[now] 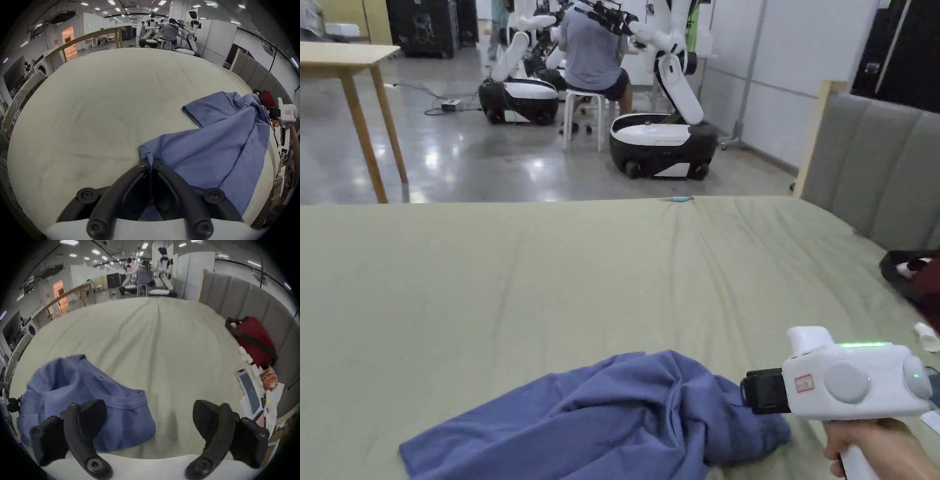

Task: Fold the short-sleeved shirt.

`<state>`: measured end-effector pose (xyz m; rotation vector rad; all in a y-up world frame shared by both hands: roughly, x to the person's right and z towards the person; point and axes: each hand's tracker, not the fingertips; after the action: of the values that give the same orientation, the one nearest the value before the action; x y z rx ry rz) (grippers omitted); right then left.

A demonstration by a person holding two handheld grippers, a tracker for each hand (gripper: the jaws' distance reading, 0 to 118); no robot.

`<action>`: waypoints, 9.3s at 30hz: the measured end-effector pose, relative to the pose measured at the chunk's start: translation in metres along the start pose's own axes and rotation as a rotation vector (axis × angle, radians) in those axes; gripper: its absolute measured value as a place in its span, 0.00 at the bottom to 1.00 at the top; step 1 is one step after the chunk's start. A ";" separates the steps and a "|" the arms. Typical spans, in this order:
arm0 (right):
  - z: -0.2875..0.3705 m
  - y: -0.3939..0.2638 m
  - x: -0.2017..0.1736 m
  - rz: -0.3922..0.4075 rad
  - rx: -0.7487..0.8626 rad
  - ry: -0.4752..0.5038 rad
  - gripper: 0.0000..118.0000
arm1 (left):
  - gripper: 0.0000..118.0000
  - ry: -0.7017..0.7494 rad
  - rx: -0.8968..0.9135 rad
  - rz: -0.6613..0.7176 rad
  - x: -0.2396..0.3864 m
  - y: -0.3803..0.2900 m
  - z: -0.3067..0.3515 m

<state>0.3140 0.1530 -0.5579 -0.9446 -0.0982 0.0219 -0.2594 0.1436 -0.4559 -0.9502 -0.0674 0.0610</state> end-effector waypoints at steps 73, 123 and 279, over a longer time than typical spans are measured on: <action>0.171 0.210 -0.012 0.018 0.445 0.028 0.02 | 0.00 0.304 0.444 0.053 -0.043 0.258 0.136; 0.244 -0.215 -0.059 -0.019 0.498 0.049 0.01 | 0.00 0.212 0.417 0.195 0.000 -0.163 0.195; 0.243 0.377 -0.053 0.031 0.683 0.003 0.03 | 0.02 0.335 0.550 0.030 0.002 0.436 0.156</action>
<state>0.2473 0.5671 -0.7253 -0.2634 -0.0662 0.0773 -0.2801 0.5226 -0.7204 -0.4021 0.2631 -0.0520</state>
